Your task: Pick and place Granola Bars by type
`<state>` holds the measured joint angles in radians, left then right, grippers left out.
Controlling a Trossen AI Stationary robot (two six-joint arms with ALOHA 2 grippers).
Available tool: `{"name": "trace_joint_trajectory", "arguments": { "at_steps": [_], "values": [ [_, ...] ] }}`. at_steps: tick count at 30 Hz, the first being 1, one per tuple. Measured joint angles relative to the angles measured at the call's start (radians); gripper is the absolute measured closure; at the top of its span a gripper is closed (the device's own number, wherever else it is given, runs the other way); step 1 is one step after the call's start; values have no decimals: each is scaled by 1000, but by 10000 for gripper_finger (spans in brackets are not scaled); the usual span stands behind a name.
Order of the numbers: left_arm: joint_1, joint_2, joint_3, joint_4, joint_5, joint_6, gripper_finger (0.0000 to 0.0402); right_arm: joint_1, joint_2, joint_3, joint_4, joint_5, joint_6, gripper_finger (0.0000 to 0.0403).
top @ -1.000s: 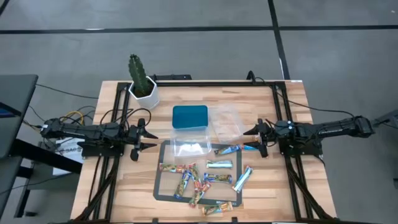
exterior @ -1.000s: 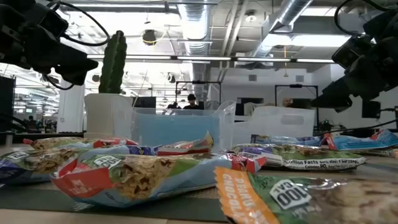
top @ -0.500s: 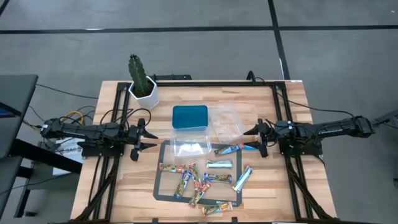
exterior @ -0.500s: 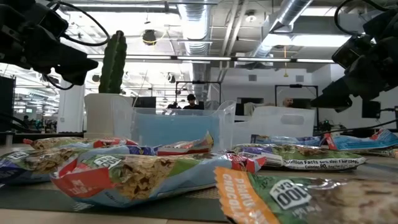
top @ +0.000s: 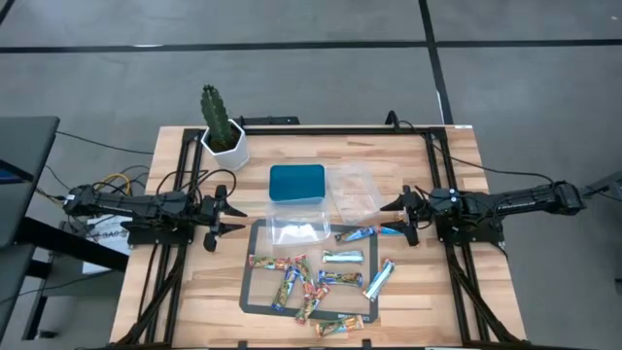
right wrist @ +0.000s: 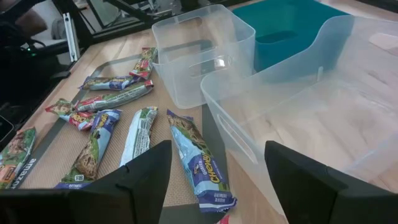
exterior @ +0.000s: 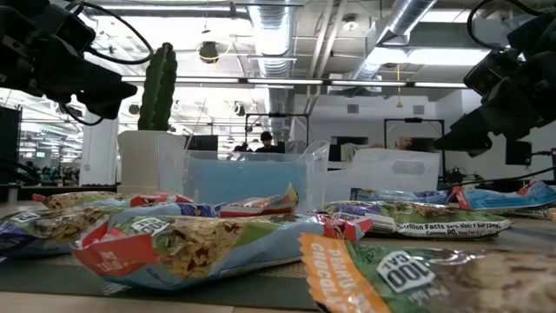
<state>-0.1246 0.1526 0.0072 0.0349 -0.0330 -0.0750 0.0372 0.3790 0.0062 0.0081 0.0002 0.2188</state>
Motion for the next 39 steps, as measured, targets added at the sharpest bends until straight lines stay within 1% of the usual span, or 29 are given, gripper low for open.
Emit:
{"name": "trace_joint_trajectory", "arguments": {
  "at_steps": [3,4,7,11,17,19,21,26,29,36,38,39],
  "values": [
    [0,0,0,0,-2,8,258,0,0,0,0,0,0,154],
    [0,0,0,1,-9,32,258,0,0,0,0,0,0,154],
    [0,0,0,6,-40,167,258,0,0,0,0,0,0,154],
    [0,0,0,7,-43,312,258,0,0,0,0,0,0,154],
    [0,0,0,7,-43,332,258,0,0,0,0,0,0,154],
    [0,0,0,7,-43,305,258,0,0,0,0,0,0,154],
    [0,0,0,7,-39,245,258,0,0,0,0,0,0,154],
    [0,0,0,3,25,-58,258,0,0,0,0,0,0,154],
    [0,0,0,3,28,-194,258,0,0,0,0,0,0,154],
    [0,0,0,13,-15,-283,258,0,0,0,0,0,0,154],
    [0,0,9,7,-50,-283,258,0,0,0,0,0,0,154],
    [0,4,25,-27,-78,-283,258,0,0,0,0,0,0,154]
  ]
}}
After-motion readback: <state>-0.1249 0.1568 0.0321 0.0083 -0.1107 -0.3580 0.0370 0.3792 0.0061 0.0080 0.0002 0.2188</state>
